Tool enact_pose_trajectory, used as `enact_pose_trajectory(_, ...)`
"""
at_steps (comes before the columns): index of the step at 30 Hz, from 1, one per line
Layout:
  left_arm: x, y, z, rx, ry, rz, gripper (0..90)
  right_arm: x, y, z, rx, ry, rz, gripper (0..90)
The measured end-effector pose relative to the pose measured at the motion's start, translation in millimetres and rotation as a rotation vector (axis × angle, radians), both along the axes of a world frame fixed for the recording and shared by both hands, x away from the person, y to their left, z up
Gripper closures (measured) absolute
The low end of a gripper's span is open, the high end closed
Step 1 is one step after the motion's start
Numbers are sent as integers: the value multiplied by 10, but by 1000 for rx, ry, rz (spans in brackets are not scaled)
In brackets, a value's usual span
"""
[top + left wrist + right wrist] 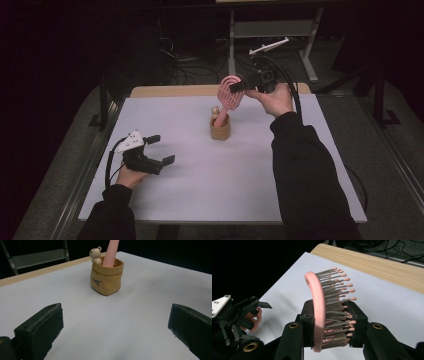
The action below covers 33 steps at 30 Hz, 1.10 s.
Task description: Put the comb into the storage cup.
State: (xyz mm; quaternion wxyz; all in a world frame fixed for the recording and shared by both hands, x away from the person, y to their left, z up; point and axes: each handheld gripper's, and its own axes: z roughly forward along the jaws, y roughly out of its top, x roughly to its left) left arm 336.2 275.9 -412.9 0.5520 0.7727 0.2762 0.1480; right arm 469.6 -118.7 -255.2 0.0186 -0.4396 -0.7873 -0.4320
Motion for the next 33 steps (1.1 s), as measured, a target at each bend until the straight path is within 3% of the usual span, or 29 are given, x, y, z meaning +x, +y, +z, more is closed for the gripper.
enact_pose_trajectory(19, 14, 8, -6, -4, 14, 0, 0, 60, -23, -237, 37, 40, -28, 629)
enact_pose_trajectory(33, 19, 16, -10, -4, 21, 7, 0, 83, -164, -395, 100, 117, -96, 584)
